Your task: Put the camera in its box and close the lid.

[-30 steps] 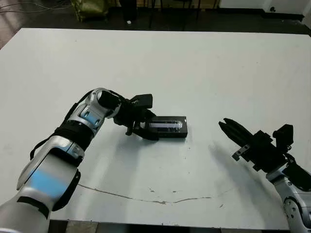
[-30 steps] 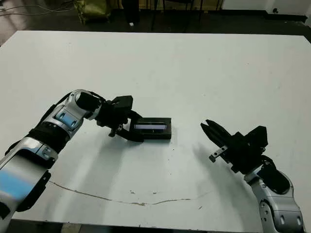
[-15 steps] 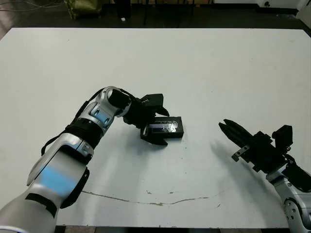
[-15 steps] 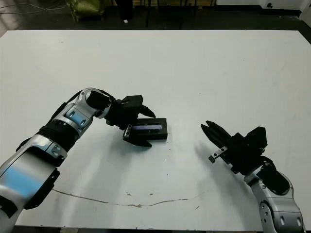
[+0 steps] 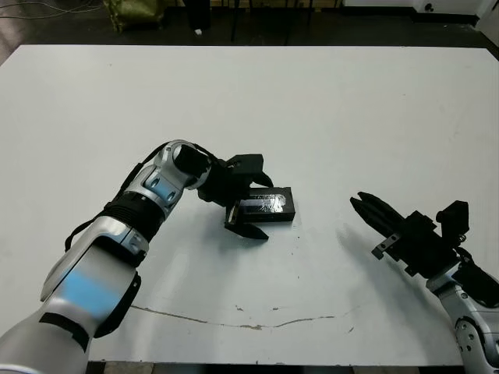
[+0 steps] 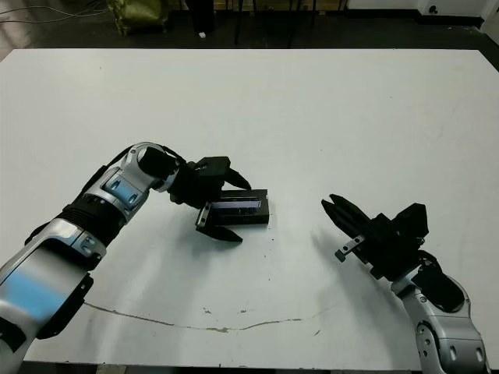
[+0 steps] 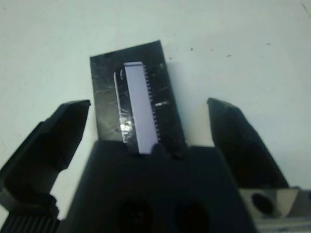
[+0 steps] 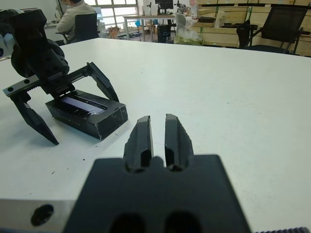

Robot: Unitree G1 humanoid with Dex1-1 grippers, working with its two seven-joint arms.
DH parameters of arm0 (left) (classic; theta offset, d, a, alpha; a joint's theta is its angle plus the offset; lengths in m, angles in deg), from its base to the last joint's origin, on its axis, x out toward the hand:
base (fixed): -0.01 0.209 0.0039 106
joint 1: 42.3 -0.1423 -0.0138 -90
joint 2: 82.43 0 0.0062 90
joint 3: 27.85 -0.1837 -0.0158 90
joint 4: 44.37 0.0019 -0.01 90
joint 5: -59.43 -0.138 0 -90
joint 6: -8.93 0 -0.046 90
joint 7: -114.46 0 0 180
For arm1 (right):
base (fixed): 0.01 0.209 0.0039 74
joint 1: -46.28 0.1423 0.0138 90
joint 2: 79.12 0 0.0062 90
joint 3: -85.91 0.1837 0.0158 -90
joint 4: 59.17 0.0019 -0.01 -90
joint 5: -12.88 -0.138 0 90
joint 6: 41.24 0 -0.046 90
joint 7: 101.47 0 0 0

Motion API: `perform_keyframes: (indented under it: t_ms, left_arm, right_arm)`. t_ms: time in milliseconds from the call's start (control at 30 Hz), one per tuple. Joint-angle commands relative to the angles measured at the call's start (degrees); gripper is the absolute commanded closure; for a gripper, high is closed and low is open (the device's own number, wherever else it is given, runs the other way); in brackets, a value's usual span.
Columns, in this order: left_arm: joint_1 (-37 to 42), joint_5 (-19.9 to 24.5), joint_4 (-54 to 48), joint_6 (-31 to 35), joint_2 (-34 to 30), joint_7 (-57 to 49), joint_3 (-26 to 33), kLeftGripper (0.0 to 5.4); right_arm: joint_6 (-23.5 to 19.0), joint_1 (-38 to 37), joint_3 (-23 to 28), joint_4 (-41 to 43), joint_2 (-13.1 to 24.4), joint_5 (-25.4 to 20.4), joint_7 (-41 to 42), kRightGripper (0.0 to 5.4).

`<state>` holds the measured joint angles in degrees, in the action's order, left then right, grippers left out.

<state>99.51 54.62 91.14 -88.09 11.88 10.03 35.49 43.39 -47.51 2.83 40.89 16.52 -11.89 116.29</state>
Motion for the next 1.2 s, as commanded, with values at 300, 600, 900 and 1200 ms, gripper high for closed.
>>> perform_keyframes:
  t_ms: [300,600,900,1200]
  left_arm:
    - [-5.1,2.88,-2.26,-1.64,-1.74,-2.13,5.71,0.01]
    - [-7.24,6.35,-4.51,-1.53,-1.07,-4.86,9.83,0.01]
    - [-8.76,11.42,-10.3,1.66,-3.21,-0.49,12.08,0.01]
    - [-16.56,20.74,-19.17,12.02,-0.85,-12.9,21.91,0.01]
  right_arm:
    - [-1.08,-0.62,-0.23,-1.15,0.22,0.17,0.68,5.4]
    - [-2.66,-1.17,-0.26,-0.52,0.38,-0.49,0.53,5.4]
    - [-3.12,-1.07,-0.49,-0.48,0.91,0.17,0.79,5.4]
    - [-2.88,-1.14,-0.49,-0.44,0.92,0.33,1.16,5.4]
